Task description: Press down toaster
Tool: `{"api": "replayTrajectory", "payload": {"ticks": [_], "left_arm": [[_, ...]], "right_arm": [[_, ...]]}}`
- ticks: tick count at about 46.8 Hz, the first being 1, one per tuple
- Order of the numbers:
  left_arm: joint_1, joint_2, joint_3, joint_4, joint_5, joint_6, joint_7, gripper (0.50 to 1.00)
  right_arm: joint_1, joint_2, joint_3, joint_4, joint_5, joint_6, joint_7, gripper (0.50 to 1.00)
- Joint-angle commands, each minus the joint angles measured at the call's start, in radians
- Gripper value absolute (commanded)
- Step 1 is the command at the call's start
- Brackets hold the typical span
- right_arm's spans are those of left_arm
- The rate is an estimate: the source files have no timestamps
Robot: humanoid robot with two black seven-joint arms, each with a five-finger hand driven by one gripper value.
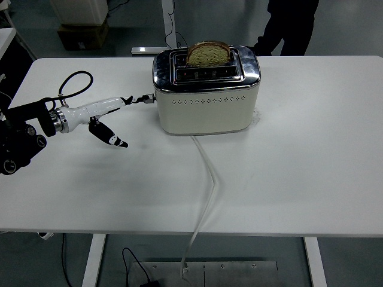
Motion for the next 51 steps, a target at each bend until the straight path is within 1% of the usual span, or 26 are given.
{"api": "replayTrajectory", "payload": {"ticks": [1,21,51], "left_arm": [[0.002,-0.004,0.01,0.003,-0.001,0.002,0.0,1.0],[0.019,-0.006,0.013,0.02,-0.003,0.005,0.0,1.0],[0.036,-0.037,0.013,0.062,-0.008,0.005,0.0,1.0]], "right_arm": [[0.0,0.0,0.0,0.0,-0.001,0.0,0.0,0.998],[0.0,0.0,0.0,-0.001,-0.001,0.0,0.0,0.998],[0.0,0.0,0.0,0.0,0.0,0.0,0.0,0.998]]}}
